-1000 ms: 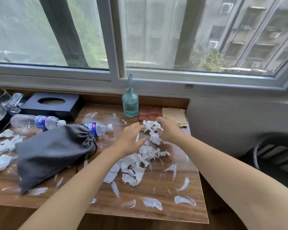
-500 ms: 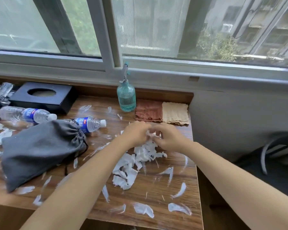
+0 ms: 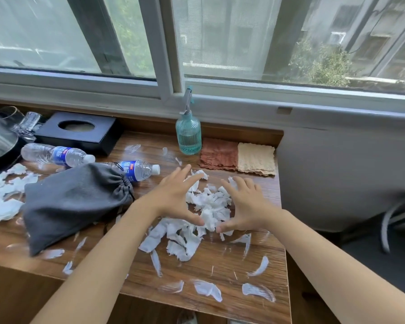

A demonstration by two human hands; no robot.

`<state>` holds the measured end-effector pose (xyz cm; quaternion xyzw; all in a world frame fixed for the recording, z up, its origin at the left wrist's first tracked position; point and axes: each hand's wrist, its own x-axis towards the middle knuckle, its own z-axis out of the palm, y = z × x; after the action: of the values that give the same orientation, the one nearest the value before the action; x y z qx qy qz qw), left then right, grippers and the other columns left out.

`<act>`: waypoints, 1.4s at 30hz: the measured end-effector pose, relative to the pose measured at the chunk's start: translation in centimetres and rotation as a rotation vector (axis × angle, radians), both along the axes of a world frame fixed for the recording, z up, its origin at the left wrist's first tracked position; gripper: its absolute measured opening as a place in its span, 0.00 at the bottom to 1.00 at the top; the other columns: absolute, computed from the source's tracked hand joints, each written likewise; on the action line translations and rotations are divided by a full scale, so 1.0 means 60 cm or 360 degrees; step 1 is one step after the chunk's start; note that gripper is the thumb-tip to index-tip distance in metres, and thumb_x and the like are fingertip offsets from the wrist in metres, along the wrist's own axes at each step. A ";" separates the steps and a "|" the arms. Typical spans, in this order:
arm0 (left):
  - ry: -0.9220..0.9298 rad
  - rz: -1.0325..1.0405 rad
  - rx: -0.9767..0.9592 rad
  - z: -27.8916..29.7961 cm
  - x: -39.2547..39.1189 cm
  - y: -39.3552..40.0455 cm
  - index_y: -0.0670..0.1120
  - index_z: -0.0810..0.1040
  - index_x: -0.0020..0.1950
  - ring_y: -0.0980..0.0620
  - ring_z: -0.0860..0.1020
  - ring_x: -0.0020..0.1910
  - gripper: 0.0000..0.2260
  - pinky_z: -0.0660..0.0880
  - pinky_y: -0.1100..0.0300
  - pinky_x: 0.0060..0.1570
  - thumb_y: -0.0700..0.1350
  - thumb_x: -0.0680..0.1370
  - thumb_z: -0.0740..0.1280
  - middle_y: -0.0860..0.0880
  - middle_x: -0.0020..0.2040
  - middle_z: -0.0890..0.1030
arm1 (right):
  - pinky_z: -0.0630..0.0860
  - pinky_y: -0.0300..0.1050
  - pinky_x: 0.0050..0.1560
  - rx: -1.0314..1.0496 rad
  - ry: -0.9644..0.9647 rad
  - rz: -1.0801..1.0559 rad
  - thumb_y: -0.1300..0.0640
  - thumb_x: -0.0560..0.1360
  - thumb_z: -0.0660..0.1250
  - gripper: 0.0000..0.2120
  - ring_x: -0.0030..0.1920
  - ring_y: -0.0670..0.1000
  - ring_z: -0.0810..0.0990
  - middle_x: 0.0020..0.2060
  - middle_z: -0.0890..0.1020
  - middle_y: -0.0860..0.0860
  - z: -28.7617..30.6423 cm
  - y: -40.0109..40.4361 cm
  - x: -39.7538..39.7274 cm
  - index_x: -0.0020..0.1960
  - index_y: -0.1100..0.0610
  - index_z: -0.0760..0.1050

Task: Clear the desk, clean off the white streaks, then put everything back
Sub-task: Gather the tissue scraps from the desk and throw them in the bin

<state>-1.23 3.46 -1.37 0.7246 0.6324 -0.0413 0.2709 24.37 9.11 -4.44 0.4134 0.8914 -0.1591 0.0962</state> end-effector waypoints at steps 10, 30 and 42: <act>0.0071 -0.0101 0.0036 -0.045 0.033 0.037 0.57 0.49 0.85 0.46 0.57 0.80 0.61 0.57 0.37 0.78 0.82 0.60 0.69 0.53 0.83 0.57 | 0.70 0.58 0.68 0.0070 0.0567 -0.0055 0.26 0.69 0.68 0.44 0.68 0.55 0.65 0.65 0.69 0.52 -0.025 -0.021 0.009 0.78 0.46 0.62; -0.0032 -0.0022 0.0175 -0.053 0.047 -0.012 0.54 0.67 0.78 0.46 0.66 0.70 0.35 0.66 0.50 0.66 0.62 0.74 0.73 0.52 0.72 0.72 | 0.75 0.53 0.46 -0.0097 0.0562 0.0011 0.70 0.75 0.64 0.25 0.49 0.54 0.72 0.54 0.72 0.51 -0.042 -0.053 -0.026 0.70 0.57 0.73; -0.0694 0.0416 0.0673 0.004 0.028 -0.069 0.46 0.82 0.55 0.53 0.79 0.48 0.10 0.70 0.58 0.43 0.43 0.75 0.77 0.54 0.47 0.82 | 0.66 0.31 0.43 0.0080 0.1259 -0.0184 0.71 0.71 0.68 0.19 0.43 0.43 0.73 0.44 0.74 0.46 0.042 -0.085 -0.075 0.55 0.52 0.82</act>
<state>0.46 -0.68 -1.12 0.6692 0.6417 0.2822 0.2465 19.88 3.99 -1.90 0.3719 0.8385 -0.2894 -0.2736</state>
